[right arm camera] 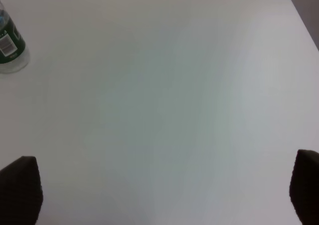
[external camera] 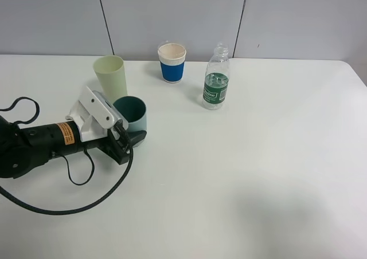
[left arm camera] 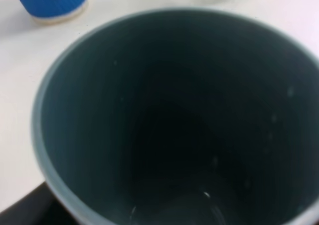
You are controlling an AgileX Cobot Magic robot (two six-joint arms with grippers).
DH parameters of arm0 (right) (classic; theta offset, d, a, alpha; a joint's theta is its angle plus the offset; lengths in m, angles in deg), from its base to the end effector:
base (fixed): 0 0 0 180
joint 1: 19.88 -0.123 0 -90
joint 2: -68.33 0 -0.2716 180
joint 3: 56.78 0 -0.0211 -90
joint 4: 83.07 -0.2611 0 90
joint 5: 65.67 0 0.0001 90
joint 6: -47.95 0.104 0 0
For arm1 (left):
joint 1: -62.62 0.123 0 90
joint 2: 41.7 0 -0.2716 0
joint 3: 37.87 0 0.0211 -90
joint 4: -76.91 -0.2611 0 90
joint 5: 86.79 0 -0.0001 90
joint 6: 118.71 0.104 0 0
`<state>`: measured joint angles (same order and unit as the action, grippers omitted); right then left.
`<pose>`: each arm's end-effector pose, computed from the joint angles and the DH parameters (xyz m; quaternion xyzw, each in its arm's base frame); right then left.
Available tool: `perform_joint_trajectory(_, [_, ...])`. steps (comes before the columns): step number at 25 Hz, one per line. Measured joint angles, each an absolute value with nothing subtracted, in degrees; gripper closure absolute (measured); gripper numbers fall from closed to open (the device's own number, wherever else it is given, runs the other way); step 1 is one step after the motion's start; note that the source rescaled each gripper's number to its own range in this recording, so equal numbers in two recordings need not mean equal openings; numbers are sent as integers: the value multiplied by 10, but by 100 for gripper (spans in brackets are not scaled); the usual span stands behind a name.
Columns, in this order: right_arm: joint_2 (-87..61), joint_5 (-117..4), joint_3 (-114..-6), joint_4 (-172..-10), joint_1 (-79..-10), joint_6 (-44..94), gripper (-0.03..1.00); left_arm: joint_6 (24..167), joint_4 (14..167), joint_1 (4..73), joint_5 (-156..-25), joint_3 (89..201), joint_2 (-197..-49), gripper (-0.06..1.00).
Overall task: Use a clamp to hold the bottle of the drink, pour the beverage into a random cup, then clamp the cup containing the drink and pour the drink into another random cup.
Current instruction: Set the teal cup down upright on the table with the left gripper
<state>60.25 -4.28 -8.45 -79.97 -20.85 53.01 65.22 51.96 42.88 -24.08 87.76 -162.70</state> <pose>0.0289 -0.0045 0.2747 0.0317 0.8554 0.0002 0.5171 0.2403 -0.1276 0.0564 0.3515 0.7566 -0.1783 0.5218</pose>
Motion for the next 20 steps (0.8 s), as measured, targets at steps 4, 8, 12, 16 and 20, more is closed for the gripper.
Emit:
perform_joint_trajectory(4, [602, -43, -84, -800, -208, 530, -3, 652, 515, 429, -224, 878, -1641, 94])
perform_joint_trajectory(8, [602, -43, -84, -800, -208, 530, -2, 652, 503, 429, -217, 878, -1644, 94])
perform_joint_trajectory(12, [602, -43, -84, -800, -208, 530, -2, 652, 501, 429, -217, 878, -1644, 94])
perform_joint_trajectory(16, [602, -43, -84, -800, -208, 530, -2, 653, 501, 429, -214, 878, -1644, 94])
perform_joint_trajectory(20, [602, -43, -84, -800, -208, 530, -2, 653, 500, 429, -211, 878, -1646, 70])
